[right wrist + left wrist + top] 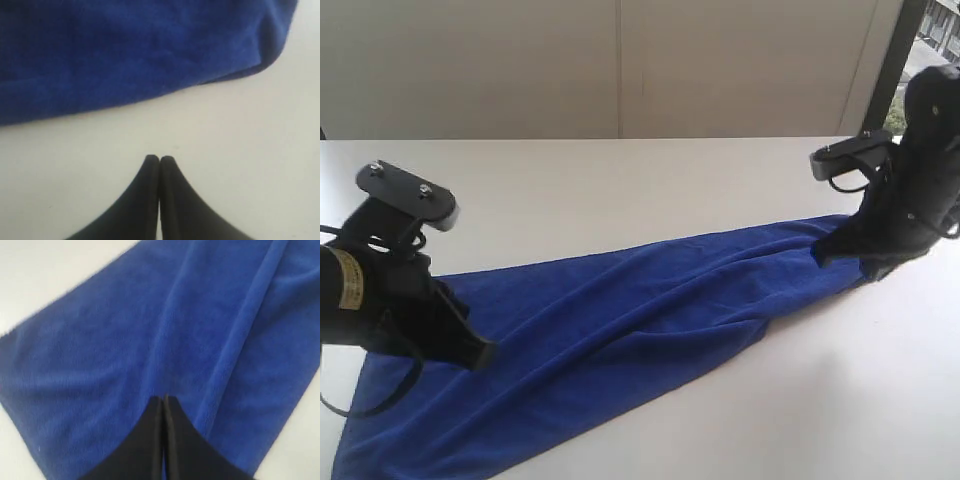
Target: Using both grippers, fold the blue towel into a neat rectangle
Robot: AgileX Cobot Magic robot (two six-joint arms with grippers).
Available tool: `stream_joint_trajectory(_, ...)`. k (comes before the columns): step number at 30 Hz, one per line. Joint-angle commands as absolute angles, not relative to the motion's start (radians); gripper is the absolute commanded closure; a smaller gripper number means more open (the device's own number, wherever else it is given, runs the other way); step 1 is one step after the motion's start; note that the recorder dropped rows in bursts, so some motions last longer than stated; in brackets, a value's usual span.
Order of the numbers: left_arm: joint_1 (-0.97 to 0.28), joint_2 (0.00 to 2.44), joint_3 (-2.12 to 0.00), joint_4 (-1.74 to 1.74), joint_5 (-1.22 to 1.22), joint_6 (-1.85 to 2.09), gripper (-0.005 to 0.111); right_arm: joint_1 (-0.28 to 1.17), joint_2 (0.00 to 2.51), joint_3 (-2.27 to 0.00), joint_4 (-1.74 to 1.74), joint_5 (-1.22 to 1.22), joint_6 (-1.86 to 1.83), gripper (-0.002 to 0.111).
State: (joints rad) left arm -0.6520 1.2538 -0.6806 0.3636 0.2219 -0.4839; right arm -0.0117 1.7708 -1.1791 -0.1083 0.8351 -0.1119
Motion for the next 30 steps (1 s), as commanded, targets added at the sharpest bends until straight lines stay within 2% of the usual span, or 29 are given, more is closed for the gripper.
stream_joint_trajectory(1, -0.671, 1.308, -0.699, 0.232, 0.397, -0.384, 0.107, 0.001, 1.63, -1.024, -0.032, 0.746, -0.124, 0.108)
stream_joint_trajectory(10, -0.769, 1.303, -0.699, -0.19, 0.408, -0.195, 0.107, 0.005, 1.272, -0.8, 0.112, 0.748, -0.135, 0.108)
stream_joint_trajectory(19, -0.869, 1.303, -0.699, -0.265, 0.337, -0.177, 0.107, 0.005, 1.145, -0.718, 0.119, 0.689, -0.133, 0.108)
stream_joint_trajectory(26, -0.849, 1.322, -0.699, -0.217, 0.085, -0.135, 0.107, 0.005, 1.153, -0.706, 0.13, 0.606, -0.129, 0.108)
stream_joint_trajectory(30, -0.767, 1.402, -0.716, -0.161, 0.06, -0.107, 0.107, 0.005, 1.204, -0.706, 0.13, 0.534, -0.09, 0.108)
